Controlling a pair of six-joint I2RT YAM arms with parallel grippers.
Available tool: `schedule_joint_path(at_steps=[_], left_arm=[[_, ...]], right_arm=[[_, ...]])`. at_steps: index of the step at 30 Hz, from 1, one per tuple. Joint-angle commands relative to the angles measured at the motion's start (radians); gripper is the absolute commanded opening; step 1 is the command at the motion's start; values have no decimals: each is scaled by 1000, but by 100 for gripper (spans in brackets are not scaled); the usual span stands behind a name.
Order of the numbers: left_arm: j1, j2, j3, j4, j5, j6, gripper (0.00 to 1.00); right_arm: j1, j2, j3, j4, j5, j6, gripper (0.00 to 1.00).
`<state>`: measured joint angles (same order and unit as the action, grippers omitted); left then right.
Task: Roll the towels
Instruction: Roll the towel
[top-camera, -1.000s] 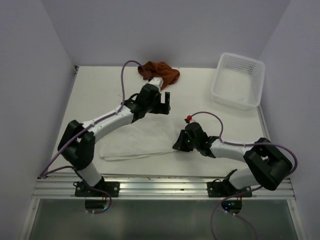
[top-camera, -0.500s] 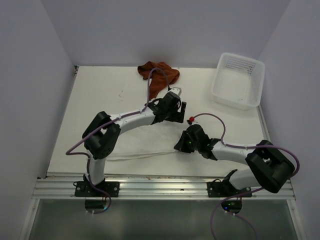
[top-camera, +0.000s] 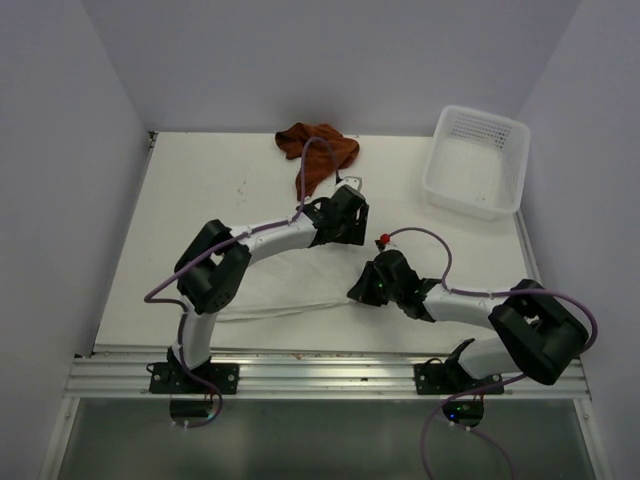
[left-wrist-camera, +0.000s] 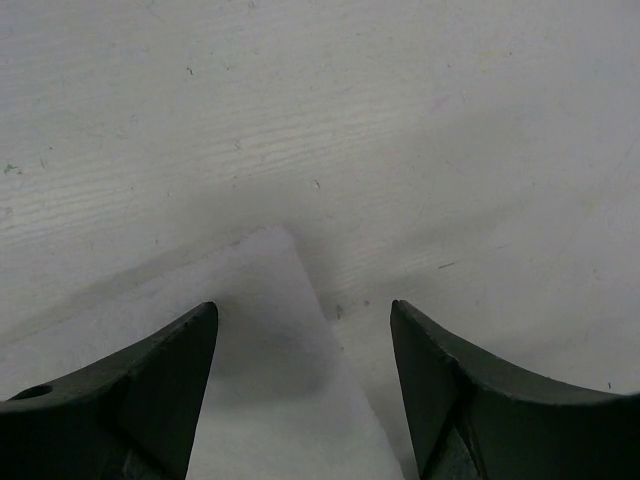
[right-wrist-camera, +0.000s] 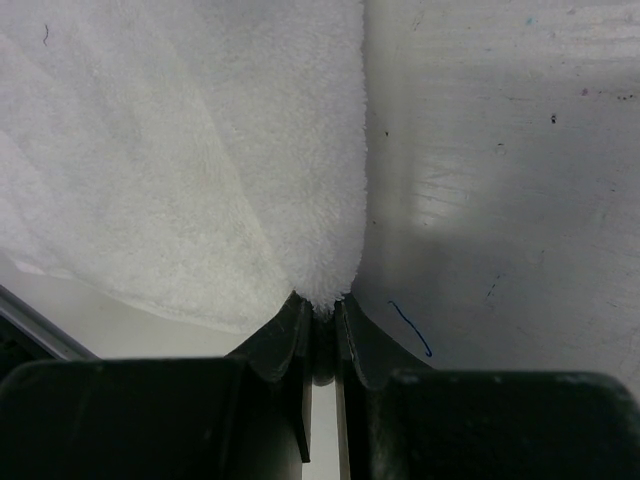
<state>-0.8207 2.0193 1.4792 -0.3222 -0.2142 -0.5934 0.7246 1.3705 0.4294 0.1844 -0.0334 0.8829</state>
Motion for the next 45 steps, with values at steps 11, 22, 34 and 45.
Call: schedule_joint_path(at_steps=[11, 22, 34, 45], left_arm=[[-3, 74, 19, 5, -39, -60, 66], [-5, 153, 64, -44, -63, -72, 40], [15, 191, 113, -60, -39, -108, 8], [69, 59, 15, 139, 90, -134, 0]], right_arm=[[-1, 78, -6, 6, 69, -1, 0], [-1, -56, -34, -132, 138, -56, 0], [19, -94, -17, -213, 107, -156, 0], [150, -146, 104, -534, 437, -180, 0]])
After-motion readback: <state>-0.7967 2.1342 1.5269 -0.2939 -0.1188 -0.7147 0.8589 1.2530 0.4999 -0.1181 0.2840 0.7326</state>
